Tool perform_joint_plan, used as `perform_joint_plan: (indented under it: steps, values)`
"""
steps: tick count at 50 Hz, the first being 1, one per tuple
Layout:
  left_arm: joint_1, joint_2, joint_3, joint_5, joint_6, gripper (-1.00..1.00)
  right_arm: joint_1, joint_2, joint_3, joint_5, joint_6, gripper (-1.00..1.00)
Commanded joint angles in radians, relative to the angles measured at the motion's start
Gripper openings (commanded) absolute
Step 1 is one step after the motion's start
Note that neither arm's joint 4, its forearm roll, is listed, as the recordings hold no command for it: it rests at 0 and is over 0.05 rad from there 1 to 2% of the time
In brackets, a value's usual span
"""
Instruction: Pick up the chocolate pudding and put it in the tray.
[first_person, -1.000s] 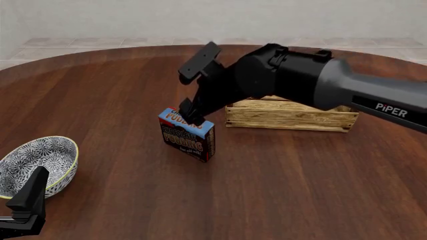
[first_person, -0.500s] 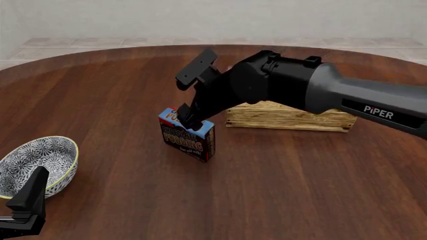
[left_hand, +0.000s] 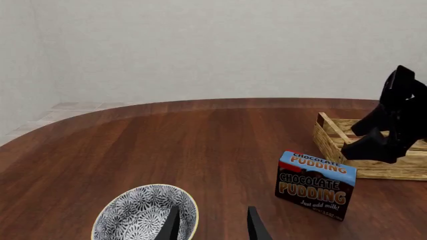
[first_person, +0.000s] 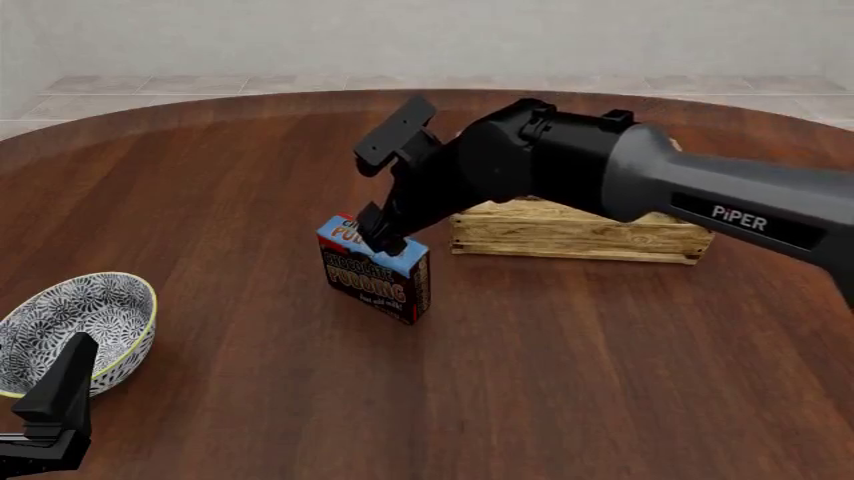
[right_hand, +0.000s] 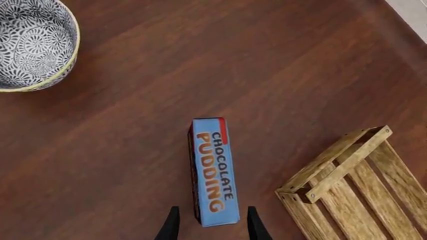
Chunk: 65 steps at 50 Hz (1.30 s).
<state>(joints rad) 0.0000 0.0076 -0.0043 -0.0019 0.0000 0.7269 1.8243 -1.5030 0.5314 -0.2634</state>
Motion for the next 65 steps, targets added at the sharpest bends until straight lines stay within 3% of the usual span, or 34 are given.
perform_joint_plan:
  steps: [1, 65]
  values:
    - [0.000, 0.000, 0.000, 0.000, 0.000, 1.00, -0.005, 0.012, -0.010, 0.000, 0.000, 1.00]
    - [0.000, 0.000, 0.000, 0.000, 0.000, 1.00, -0.018, 0.083, -0.033, -0.023, 0.029, 1.00]
